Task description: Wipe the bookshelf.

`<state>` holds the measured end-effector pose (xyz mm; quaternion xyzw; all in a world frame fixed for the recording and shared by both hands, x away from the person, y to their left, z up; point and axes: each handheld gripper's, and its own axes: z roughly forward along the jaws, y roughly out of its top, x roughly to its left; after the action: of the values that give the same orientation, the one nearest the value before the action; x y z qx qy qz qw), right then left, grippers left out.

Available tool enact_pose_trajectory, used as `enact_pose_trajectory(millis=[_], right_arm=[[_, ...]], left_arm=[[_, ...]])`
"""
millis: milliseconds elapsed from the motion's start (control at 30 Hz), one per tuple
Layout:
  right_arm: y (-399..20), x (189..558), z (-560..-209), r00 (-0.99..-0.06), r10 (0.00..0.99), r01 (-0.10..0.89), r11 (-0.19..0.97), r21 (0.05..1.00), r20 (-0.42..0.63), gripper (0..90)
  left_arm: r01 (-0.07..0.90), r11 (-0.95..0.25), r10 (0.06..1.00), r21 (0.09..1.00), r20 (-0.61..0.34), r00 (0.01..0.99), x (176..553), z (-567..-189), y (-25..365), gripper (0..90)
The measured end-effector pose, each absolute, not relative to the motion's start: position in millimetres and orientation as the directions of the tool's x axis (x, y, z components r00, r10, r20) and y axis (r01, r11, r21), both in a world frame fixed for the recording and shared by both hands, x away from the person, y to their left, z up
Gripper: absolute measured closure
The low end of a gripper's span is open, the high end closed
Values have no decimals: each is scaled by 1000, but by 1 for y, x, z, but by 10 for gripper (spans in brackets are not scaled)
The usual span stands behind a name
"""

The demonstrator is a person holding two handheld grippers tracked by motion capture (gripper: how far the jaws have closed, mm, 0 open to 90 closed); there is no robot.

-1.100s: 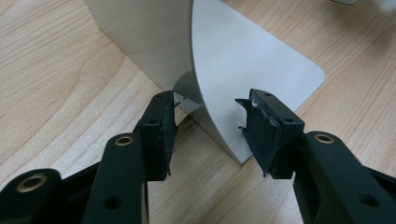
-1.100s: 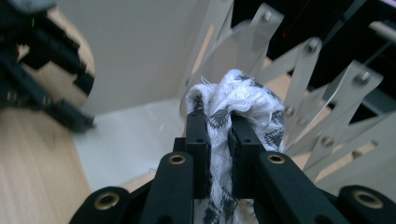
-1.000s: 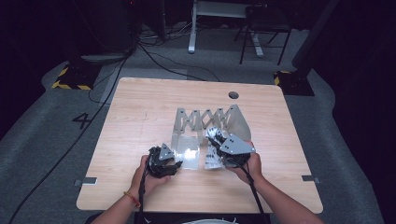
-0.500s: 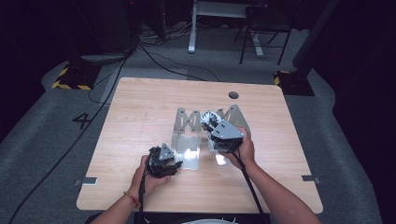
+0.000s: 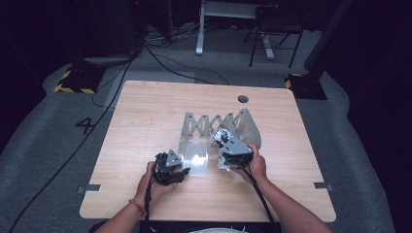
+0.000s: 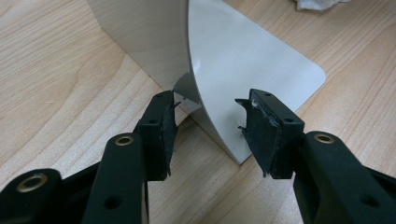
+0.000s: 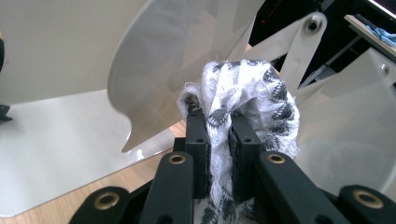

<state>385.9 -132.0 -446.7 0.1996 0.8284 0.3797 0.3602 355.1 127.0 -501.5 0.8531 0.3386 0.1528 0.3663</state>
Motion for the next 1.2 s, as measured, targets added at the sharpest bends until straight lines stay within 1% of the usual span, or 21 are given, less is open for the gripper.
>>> enact_pose_trajectory(millis=[100, 233, 600, 700, 900, 967, 1033, 1200], right_arm=[[-134, 384, -450, -654, 600, 53, 643, 764, -460, 813], [-134, 381, -441, -640, 600, 23, 639, 769, -480, 813], [-138, 384, -392, -577, 641, -53, 588, 807, -505, 812], [-136, 387, -382, -584, 655, -45, 564, 824, -480, 812], [-130, 394, -366, -578, 666, -59, 542, 838, -472, 812], [-131, 394, -363, -568, 671, -62, 543, 838, -477, 812], [-135, 395, -363, -576, 677, -48, 531, 846, -457, 812], [-136, 396, -376, -591, 652, -36, 566, 823, -474, 811]], left_arm=[[468, -501, 689, 728, 9, 724, 355, -501, 127, 531], [469, -501, 689, 728, 7, 725, 356, -501, 127, 530], [471, -499, 684, 728, -4, 730, 356, -502, 127, 532], [475, -497, 683, 726, -10, 730, 357, -502, 127, 530], [475, -499, 681, 725, -11, 732, 357, -501, 128, 528], [473, -500, 680, 726, -9, 733, 357, -501, 128, 527], [476, -499, 681, 725, -12, 732, 357, -501, 128, 527], [472, -499, 681, 727, -8, 732, 357, -502, 128, 527]])
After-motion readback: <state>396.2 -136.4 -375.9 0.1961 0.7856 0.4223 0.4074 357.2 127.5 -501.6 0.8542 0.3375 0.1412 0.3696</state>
